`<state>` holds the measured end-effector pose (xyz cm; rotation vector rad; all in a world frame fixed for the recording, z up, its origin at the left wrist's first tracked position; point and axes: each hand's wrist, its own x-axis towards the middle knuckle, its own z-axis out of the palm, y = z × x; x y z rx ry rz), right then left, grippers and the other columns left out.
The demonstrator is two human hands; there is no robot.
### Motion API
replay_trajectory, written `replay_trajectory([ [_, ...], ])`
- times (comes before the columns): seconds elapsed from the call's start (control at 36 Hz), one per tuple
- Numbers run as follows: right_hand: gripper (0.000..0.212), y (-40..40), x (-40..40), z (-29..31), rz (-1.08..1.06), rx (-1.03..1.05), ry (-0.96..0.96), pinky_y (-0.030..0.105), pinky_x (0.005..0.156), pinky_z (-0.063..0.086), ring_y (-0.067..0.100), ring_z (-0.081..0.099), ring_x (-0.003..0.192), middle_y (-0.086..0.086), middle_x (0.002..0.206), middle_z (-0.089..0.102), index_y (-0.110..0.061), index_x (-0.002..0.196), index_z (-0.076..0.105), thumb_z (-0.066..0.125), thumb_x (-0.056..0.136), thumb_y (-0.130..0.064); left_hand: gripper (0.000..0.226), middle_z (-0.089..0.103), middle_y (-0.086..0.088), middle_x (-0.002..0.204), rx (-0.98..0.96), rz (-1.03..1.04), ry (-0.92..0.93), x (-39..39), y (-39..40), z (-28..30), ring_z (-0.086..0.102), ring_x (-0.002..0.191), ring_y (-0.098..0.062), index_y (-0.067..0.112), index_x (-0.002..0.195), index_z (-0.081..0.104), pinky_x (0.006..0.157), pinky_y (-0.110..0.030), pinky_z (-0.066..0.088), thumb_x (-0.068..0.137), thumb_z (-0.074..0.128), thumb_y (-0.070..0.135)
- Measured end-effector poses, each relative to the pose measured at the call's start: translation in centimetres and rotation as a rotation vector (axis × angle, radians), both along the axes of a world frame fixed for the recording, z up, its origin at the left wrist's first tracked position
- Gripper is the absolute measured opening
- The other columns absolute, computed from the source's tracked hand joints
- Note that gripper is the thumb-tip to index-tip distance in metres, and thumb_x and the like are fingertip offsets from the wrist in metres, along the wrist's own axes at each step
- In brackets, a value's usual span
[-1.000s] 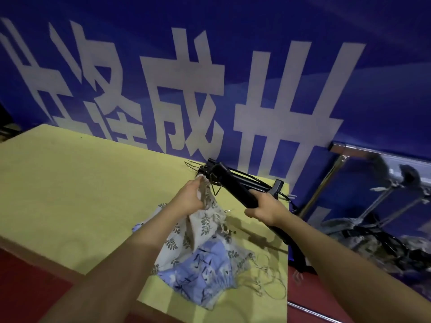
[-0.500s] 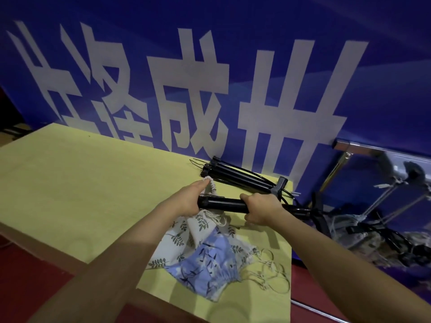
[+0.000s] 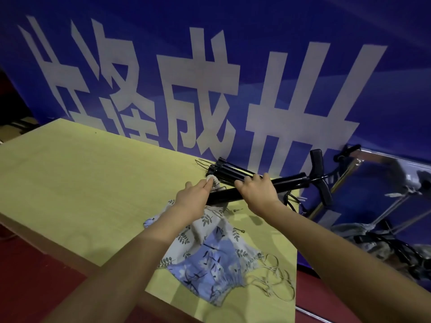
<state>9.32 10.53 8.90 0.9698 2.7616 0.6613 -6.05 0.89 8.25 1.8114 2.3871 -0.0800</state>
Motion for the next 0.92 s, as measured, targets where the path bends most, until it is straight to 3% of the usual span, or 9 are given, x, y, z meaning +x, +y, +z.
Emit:
replay_trajectory([
  [0.17, 0.043, -0.6, -0.8, 0.5, 0.148, 0.13, -0.018, 0.041, 0.092, 0.037, 0.032, 0.051, 0.108, 0.014, 0.116, 0.054, -0.007, 0.122, 0.042, 0.063, 0.085, -0.015, 0.083, 0.025, -0.004, 0.152, 0.16, -0.02, -0.334, 1.3, 0.5, -0.3, 0.032, 0.127, -0.03, 0.014, 0.152, 0.005, 0.102, -0.04, 0.039, 0.084, 0.051, -0.001],
  [0.33, 0.027, -0.1, -0.9, 1.4, 0.321, 0.284, 0.032, 0.031, 0.067, 0.042, 0.023, 0.057, 0.067, 0.005, 0.07, 0.06, -0.011, 0.076, 0.063, 0.082, 0.059, -0.021, 0.077, 0.032, -0.003, 0.142, 0.237, -0.055, -0.211, 1.6, 0.7, -1.4, 0.029, 0.122, -0.025, 0.014, 0.146, 0.023, 0.1, -0.036, 0.027, 0.081, 0.056, 0.037],
  [0.42, 0.019, 0.1, -1.1, 1.7, 0.415, 0.36, 0.114, 0.033, 0.075, 0.038, 0.024, 0.058, 0.072, 0.004, 0.076, 0.061, -0.012, 0.079, 0.062, 0.075, 0.066, -0.018, 0.054, 0.04, -0.003, 0.131, 0.339, 0.034, -0.294, 2.0, 1.4, -1.2, 0.035, 0.12, -0.023, 0.014, 0.133, 0.04, 0.096, -0.035, 0.028, 0.085, 0.058, 0.031],
  [0.5, 0.025, 0.4, -1.1, 2.1, 0.482, 0.442, 0.258, 0.035, 0.084, 0.032, 0.024, 0.059, 0.087, 0.004, 0.097, 0.062, -0.012, 0.099, 0.062, 0.061, 0.075, -0.014, 0.033, 0.046, -0.005, 0.123, 0.41, 0.097, -0.368, 1.8, 1.8, -1.0, 0.04, 0.115, -0.024, 0.011, 0.118, 0.049, 0.093, -0.037, 0.032, 0.086, 0.057, 0.018],
  [0.61, 0.04, 0.6, -0.6, 2.1, 0.614, 0.44, 0.439, 0.033, 0.084, 0.033, 0.023, 0.059, 0.085, 0.003, 0.101, 0.064, -0.014, 0.105, 0.06, 0.022, 0.096, -0.007, 0.029, 0.048, -0.005, 0.118, 0.487, 0.194, -0.453, 0.6, 1.8, -1.4, 0.04, 0.113, -0.025, 0.01, 0.114, 0.051, 0.092, -0.039, 0.033, 0.088, 0.058, 0.019],
  [0.67, 0.033, 0.9, -0.6, 1.1, 0.659, 0.423, 0.511, 0.033, 0.08, 0.034, 0.023, 0.057, 0.08, 0.003, 0.098, 0.064, -0.013, 0.105, 0.059, 0.027, 0.096, -0.007, 0.029, 0.048, -0.005, 0.117, 0.505, 0.213, -0.493, -0.1, 1.8, -1.4, 0.04, 0.113, -0.025, 0.011, 0.115, 0.052, 0.092, -0.04, 0.033, 0.088, 0.058, 0.021],
  [0.75, 0.018, 1.0, -0.8, -0.6, 0.597, 0.303, 0.559, 0.032, 0.074, 0.031, 0.024, 0.052, 0.075, 0.005, 0.089, 0.06, -0.012, 0.101, 0.054, 0.046, 0.085, -0.014, 0.032, 0.048, -0.005, 0.114, 0.557, 0.228, -0.539, -0.9, 1.6, -1.1, 0.041, 0.112, -0.022, 0.012, 0.118, 0.053, 0.094, -0.04, 0.037, 0.09, 0.059, 0.024],
  [0.81, 0.017, 0.7, -1.3, -1.4, 0.473, 0.129, 0.569, 0.032, 0.074, 0.03, 0.025, 0.052, 0.078, 0.005, 0.087, 0.058, -0.012, 0.098, 0.053, 0.047, 0.085, -0.021, 0.028, 0.048, -0.006, 0.108, 0.603, 0.232, -0.565, -1.2, 1.5, -0.8, 0.042, 0.108, -0.023, 0.009, 0.112, 0.055, 0.093, -0.039, 0.04, 0.09, 0.059, 0.026],
  [0.92, 0.036, 0.1, -3.2, -2.2, -0.018, -0.452, 0.572, 0.038, 0.089, 0.044, 0.026, 0.055, 0.105, 0.007, 0.116, 0.057, -0.012, 0.119, 0.054, 0.044, 0.096, -0.038, 0.025, 0.045, -0.004, 0.098, 0.676, 0.247, -0.65, -1.6, 1.1, -0.4, 0.045, 0.103, -0.023, 0.005, 0.101, 0.053, 0.085, -0.03, 0.04, 0.089, 0.061, 0.025],
])
